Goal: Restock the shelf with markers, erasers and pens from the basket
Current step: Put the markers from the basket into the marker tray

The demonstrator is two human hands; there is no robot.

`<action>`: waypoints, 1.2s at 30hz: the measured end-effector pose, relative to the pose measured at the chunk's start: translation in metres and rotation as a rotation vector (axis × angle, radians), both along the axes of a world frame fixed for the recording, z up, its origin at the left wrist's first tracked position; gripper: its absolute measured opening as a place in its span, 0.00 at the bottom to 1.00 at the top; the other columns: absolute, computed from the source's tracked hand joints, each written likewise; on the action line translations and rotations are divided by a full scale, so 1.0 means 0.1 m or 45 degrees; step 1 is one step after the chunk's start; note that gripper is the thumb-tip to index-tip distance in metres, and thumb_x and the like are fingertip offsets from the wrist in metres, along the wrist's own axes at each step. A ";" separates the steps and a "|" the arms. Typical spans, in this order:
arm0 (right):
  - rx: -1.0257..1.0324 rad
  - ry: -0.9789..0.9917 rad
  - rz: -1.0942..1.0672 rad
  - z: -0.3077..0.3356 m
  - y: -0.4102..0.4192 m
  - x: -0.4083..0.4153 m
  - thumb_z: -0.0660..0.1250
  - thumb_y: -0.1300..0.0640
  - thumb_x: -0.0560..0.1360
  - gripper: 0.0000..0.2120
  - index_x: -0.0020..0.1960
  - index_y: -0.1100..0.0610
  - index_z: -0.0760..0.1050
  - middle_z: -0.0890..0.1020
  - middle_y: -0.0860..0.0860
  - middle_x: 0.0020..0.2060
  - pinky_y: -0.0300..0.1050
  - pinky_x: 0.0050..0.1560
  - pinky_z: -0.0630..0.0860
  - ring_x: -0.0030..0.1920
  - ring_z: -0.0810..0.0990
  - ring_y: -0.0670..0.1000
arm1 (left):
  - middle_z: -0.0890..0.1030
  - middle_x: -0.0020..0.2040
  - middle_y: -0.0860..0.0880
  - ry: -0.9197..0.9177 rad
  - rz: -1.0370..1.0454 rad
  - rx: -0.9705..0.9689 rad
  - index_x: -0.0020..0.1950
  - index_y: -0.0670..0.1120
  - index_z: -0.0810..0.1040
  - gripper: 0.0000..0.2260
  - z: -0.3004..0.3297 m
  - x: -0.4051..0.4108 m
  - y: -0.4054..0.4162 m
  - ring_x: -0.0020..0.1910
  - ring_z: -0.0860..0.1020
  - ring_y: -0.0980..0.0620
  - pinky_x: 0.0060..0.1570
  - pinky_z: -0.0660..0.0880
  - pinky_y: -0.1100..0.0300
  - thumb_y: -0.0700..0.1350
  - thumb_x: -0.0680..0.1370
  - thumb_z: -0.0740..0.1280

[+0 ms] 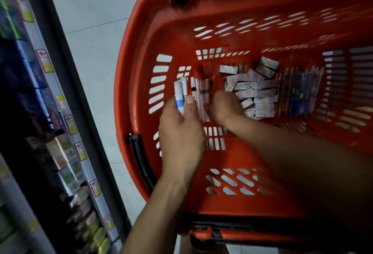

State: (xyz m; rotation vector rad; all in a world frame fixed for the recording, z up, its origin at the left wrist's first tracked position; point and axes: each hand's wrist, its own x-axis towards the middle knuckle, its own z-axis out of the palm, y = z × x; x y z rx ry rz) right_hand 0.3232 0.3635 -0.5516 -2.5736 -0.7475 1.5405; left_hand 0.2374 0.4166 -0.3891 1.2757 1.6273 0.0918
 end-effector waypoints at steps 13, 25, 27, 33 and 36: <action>0.309 0.252 -0.286 0.66 -0.11 0.07 0.73 0.52 0.74 0.09 0.37 0.50 0.77 0.81 0.46 0.30 0.41 0.35 0.72 0.33 0.79 0.44 | 0.81 0.34 0.56 0.024 0.050 0.002 0.45 0.52 0.78 0.07 0.01 0.00 0.01 0.27 0.75 0.63 0.24 0.69 0.70 0.51 0.79 0.74; 0.444 0.299 -0.217 0.88 -0.31 0.24 0.70 0.53 0.79 0.06 0.43 0.49 0.80 0.82 0.48 0.30 0.50 0.33 0.81 0.31 0.83 0.48 | 0.75 0.30 0.58 -0.041 -0.141 -0.060 0.43 0.52 0.73 0.12 0.04 0.02 0.00 0.27 0.70 0.60 0.28 0.66 0.65 0.52 0.86 0.62; 0.261 0.181 -0.082 0.55 -0.27 0.19 0.70 0.51 0.78 0.08 0.41 0.51 0.78 0.80 0.46 0.32 0.43 0.32 0.74 0.37 0.83 0.50 | 0.75 0.29 0.58 -0.041 -0.130 -0.022 0.40 0.53 0.72 0.14 0.04 0.02 0.00 0.26 0.71 0.60 0.27 0.65 0.68 0.52 0.86 0.63; 0.017 -0.034 -0.016 -0.06 -0.11 -0.19 0.66 0.44 0.79 0.17 0.49 0.58 0.83 0.85 0.58 0.47 0.48 0.45 0.77 0.49 0.85 0.61 | 0.71 0.25 0.57 -0.016 -0.028 -0.004 0.34 0.51 0.70 0.19 -0.01 0.00 0.03 0.25 0.67 0.59 0.29 0.65 0.61 0.53 0.84 0.67; 0.045 -0.099 -0.059 -0.11 -0.05 -0.29 0.65 0.45 0.81 0.17 0.52 0.59 0.84 0.86 0.58 0.49 0.44 0.42 0.70 0.51 0.85 0.60 | 0.71 0.25 0.57 -0.023 0.006 -0.014 0.35 0.52 0.71 0.18 -0.04 0.00 0.02 0.25 0.68 0.58 0.28 0.65 0.63 0.52 0.84 0.67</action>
